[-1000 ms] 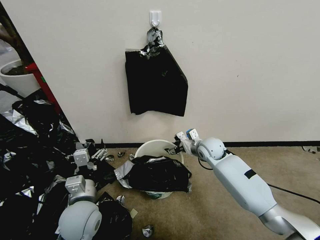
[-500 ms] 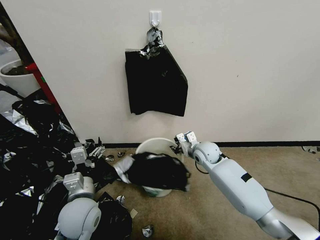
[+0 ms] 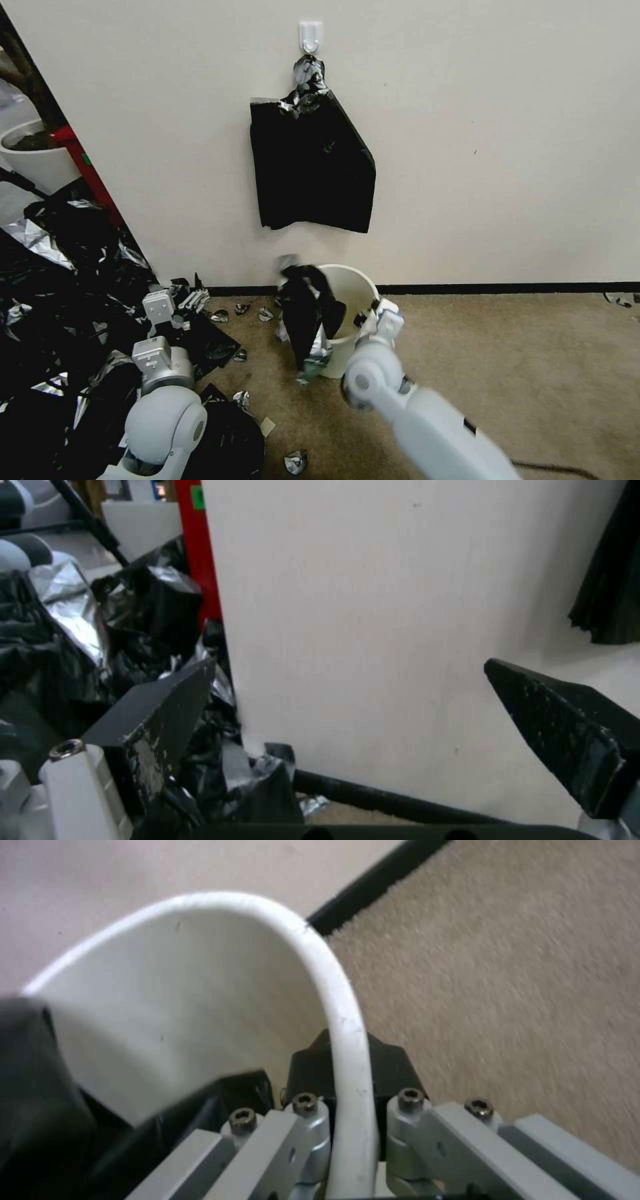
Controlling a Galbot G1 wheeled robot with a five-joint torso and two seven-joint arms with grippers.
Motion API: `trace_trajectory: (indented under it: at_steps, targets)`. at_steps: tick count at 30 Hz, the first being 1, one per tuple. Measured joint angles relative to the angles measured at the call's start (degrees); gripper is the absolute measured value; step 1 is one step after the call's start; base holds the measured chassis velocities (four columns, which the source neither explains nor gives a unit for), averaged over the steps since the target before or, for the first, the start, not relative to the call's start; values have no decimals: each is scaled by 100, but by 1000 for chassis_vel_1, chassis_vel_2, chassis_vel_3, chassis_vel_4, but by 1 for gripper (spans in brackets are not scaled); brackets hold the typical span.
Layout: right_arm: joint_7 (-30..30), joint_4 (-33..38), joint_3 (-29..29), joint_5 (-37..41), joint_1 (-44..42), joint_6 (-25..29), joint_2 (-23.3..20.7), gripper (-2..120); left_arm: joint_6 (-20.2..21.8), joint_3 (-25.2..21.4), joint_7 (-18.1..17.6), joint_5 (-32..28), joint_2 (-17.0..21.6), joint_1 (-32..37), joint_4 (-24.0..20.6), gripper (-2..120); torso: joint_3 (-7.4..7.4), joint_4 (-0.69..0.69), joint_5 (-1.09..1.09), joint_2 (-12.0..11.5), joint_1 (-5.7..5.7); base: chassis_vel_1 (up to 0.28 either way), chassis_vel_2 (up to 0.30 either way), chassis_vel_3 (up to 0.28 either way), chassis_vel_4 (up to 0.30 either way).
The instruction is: Place a trash bag onto the trash bin.
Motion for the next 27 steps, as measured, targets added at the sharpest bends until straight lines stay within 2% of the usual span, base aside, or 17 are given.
trace_trajectory:
  at_steps: [6, 9, 10, 14, 16, 18, 19, 22, 24, 27]
  targets:
    - [-221, -72, 153, -359, -216, 12, 71, 8, 18, 9, -9, 2, -16, 27, -20, 100, 0, 0, 1, 0, 0, 0, 0, 0, 0]
    - [-502, 68, 225, -573, -334, 15, -7, 21, 18, -35, -14, 2, -14, 69, -20, 100, 0, 1, 1, 0, 0, 0, 0, 0, 0]
    - [-502, 68, 225, -573, -334, 15, -7, 21, 18, -35, -14, 2, -14, 69, -20, 100, 0, 1, 1, 0, 0, 0, 0, 0, 0]
    - [-1550, 702, 240, -886, -700, -171, -363, 40, 18, -83, -23, -15, 13, 68, 2, 100, 0, 0, 1, 0, 0, 0, 0, 0, 0]
    - [-1573, 720, 237, -892, -708, -179, -371, 40, 18, -84, -24, -15, 13, 67, 4, 100, 0, 0, 1, 0, 0, 0, 0, 0, 0]
    - [-2433, 1185, 160, -1248, -840, -366, -636, 53, 25, -87, -25, -16, 13, 22, 40, 100, 0, 0, 1, 0, 0, 0, 0, 0, 0]
    - [-2433, 1185, 160, -1248, -840, -366, -636, 53, 25, -87, -25, -16, 13, 22, 40, 100, 0, 0, 1, 0, 0, 0, 0, 0, 0]
    - [-3464, 1466, 121, -1435, -760, -791, -854, 67, 39, -64, -25, -16, -8, -61, 121, 100, 0, 0, 1, 0, 0, 0, 0, 0, 0]
    - [-3606, 1465, 113, -1460, -708, -888, -879, 70, 41, -62, -25, -16, -11, -84, 140, 100, 0, 0, 1, 0, 0, 0, 0, 0, 0]
    - [-3841, 1210, 75, -1627, -488, -1131, -889, 85, 51, -60, -26, -16, -11, -155, 216, 100, 1, 1, 1, 0, 0, 0, 0, 0, 0]
